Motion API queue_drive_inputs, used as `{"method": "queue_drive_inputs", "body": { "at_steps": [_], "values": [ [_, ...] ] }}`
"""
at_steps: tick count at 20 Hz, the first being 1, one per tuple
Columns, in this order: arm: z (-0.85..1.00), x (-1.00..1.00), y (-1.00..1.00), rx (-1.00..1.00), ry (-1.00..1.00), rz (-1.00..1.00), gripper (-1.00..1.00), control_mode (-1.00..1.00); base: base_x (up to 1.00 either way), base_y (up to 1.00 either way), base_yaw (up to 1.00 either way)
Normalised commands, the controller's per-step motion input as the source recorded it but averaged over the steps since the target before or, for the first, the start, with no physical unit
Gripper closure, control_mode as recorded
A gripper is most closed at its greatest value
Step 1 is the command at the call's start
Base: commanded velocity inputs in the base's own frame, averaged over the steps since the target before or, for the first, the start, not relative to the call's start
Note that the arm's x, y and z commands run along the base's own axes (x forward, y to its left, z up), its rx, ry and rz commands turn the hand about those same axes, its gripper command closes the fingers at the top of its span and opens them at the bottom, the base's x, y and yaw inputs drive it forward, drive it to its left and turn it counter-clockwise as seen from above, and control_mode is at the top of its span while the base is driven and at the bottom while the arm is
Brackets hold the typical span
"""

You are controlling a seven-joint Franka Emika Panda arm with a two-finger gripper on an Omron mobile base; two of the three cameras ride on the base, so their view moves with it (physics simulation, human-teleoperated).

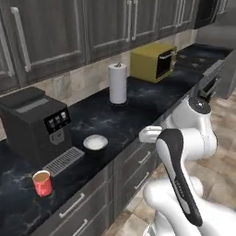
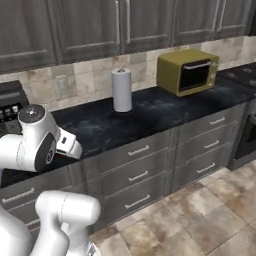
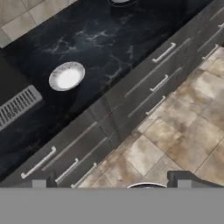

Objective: Take a sugar cube from the saucer and place it inside the coffee. Then, grab milk from the fridge and place it next to the coffee on the counter to sweeten the coffee.

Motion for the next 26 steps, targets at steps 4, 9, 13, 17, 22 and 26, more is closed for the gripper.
{"method": "queue_drive_inputs", "body": {
  "at_steps": [4,9,13,17,22,26],
  "values": [
    [0.0,0.0,0.0,0.0,0.0,0.0,-1.0,1.0,0.05,-0.55,-0.75],
    [0.0,0.0,0.0,0.0,0.0,0.0,-1.0,1.0,0.49,-0.61,-0.61],
    [0.0,0.0,0.0,0.0,0.0,0.0,-1.0,1.0,0.76,-0.61,-0.53],
    [0.0,0.0,0.0,0.0,0.0,0.0,-1.0,1.0,0.98,-0.56,-0.45],
    [0.0,0.0,0.0,0.0,0.0,0.0,-1.0,1.0,1.0,-0.66,-0.36],
    [0.0,0.0,0.0,0.0,0.0,0.0,-1.0,1.0,1.0,-0.72,-0.3]
  ]
}}
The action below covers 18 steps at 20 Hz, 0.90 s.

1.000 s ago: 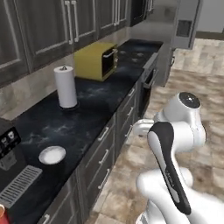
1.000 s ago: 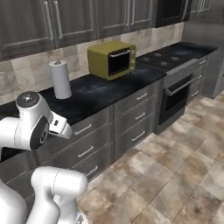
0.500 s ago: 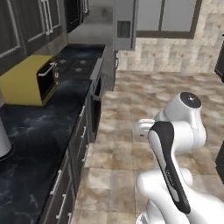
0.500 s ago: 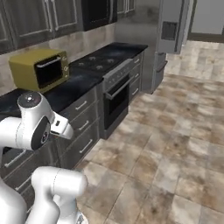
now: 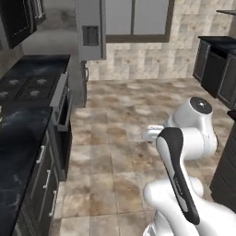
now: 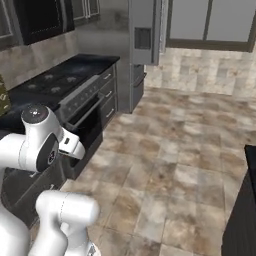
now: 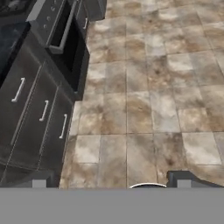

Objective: Take a sugar cube from the saucer and place it inside the coffee. Then, grab milk from the fridge and place it next to the coffee on the counter to sweeten the coffee.

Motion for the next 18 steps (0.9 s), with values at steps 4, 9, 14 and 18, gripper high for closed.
{"method": "queue_drive_inputs", "body": {
  "at_steps": [4,9,14,18],
  "values": [
    [0.0,0.0,0.0,0.0,0.0,0.0,-1.0,1.0,1.0,-0.8,-0.26],
    [0.0,0.0,0.0,0.0,0.0,0.0,-1.0,1.0,1.0,-0.85,-0.16],
    [0.0,0.0,0.0,0.0,0.0,0.0,-1.0,1.0,1.0,-0.76,-0.02],
    [0.0,0.0,0.0,0.0,0.0,0.0,-1.0,1.0,1.0,-0.71,0.0]
  ]
}}
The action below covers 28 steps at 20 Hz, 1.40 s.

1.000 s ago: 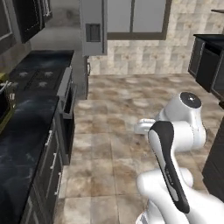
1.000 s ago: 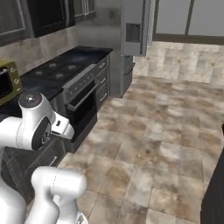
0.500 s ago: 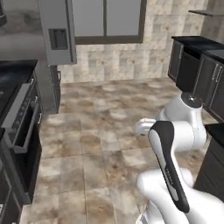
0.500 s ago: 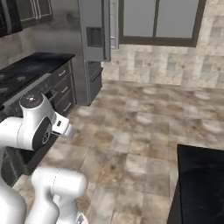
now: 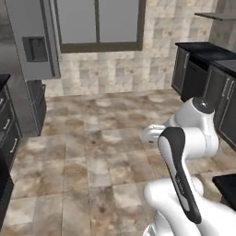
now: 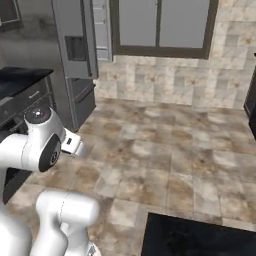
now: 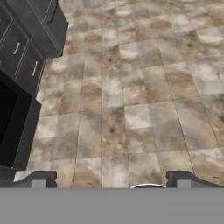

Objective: Take a sugar cube from the saucer and place it inside the coffee. Then, grab milk from the fridge and place it next to the coffee on the counter to sweeten the coffee.

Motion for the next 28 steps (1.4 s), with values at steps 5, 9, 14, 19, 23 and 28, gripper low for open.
{"method": "queue_drive_inputs", "body": {
  "at_steps": [5,9,14,19,23,28],
  "values": [
    [0.0,0.0,0.0,0.0,0.0,0.0,-1.0,1.0,1.0,-0.51,0.0],
    [0.0,0.0,0.0,0.0,0.0,0.0,-1.0,1.0,1.0,-0.27,0.0],
    [0.0,0.0,0.0,0.0,0.0,0.0,-1.0,1.0,1.0,0.0,0.0],
    [0.0,0.0,0.0,0.0,0.0,0.0,-1.0,1.0,1.0,-0.01,0.0],
    [0.0,0.0,0.0,0.0,0.0,0.0,-1.0,1.0,1.0,0.0,0.05],
    [0.0,0.0,0.0,0.0,0.0,0.0,-1.0,1.0,1.0,-0.15,0.29]
  ]
}}
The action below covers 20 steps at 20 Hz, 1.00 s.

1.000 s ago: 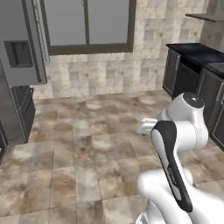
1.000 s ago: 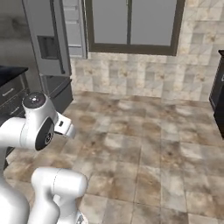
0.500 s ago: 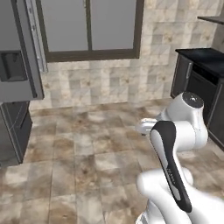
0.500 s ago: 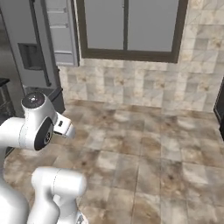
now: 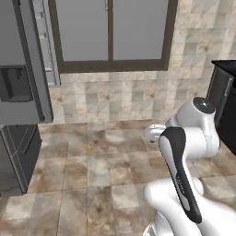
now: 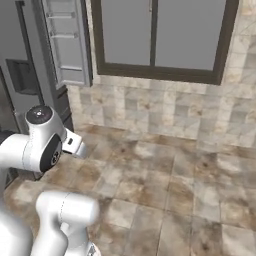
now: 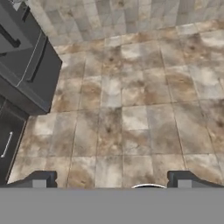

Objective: Take a sugar cube from the saucer and place it inside the coffee. Then, grab milk from the fridge and place it next to the coffee on the counter to sweeten the coffee.

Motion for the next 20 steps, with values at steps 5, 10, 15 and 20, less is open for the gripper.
{"method": "queue_drive_inputs", "body": {
  "at_steps": [5,10,15,20],
  "values": [
    [0.0,0.0,0.0,0.0,0.0,0.0,-1.0,1.0,1.0,-0.36,0.41],
    [0.0,0.0,0.0,0.0,0.0,0.0,-1.0,1.0,1.0,-0.59,0.44],
    [0.0,0.0,0.0,0.0,0.0,0.0,-1.0,1.0,0.83,-0.88,0.39],
    [0.0,0.0,0.0,0.0,0.0,0.0,-1.0,1.0,0.62,-0.85,0.36]
  ]
}}
